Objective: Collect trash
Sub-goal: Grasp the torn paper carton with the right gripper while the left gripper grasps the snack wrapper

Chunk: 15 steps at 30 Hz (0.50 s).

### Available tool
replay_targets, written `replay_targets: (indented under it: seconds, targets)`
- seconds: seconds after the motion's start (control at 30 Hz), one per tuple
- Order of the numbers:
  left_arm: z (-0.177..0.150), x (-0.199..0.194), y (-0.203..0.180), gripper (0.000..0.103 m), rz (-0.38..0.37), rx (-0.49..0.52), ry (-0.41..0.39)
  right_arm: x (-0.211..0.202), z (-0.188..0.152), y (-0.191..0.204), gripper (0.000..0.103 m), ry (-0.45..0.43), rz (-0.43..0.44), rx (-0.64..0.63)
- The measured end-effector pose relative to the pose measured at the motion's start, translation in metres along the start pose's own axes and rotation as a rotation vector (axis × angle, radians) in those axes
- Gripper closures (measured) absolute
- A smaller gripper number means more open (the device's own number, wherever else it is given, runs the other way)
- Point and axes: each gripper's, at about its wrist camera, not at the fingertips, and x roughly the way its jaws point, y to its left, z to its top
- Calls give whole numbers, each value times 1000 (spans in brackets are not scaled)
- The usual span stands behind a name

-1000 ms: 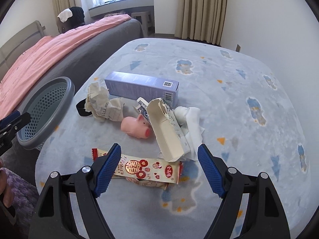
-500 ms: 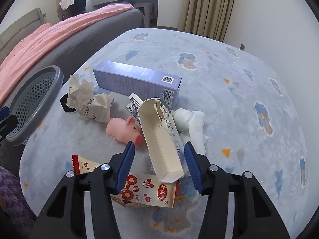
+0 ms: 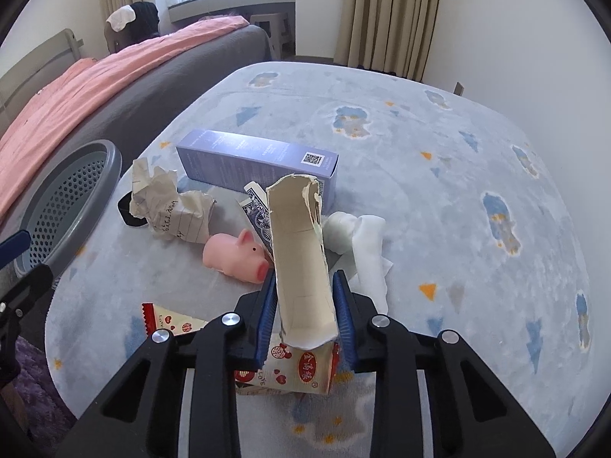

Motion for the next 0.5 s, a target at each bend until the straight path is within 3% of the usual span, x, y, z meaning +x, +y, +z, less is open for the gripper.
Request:
replay_targets:
  seconds: [0.33,0.5]
  targets:
    - [-7,1,-39,34,-48,115,8,-32,-15,-32,74,-39,6,125]
    - [-9,3,-64,34,-120,204,18,-41,-31,-46,74,-32,24,173]
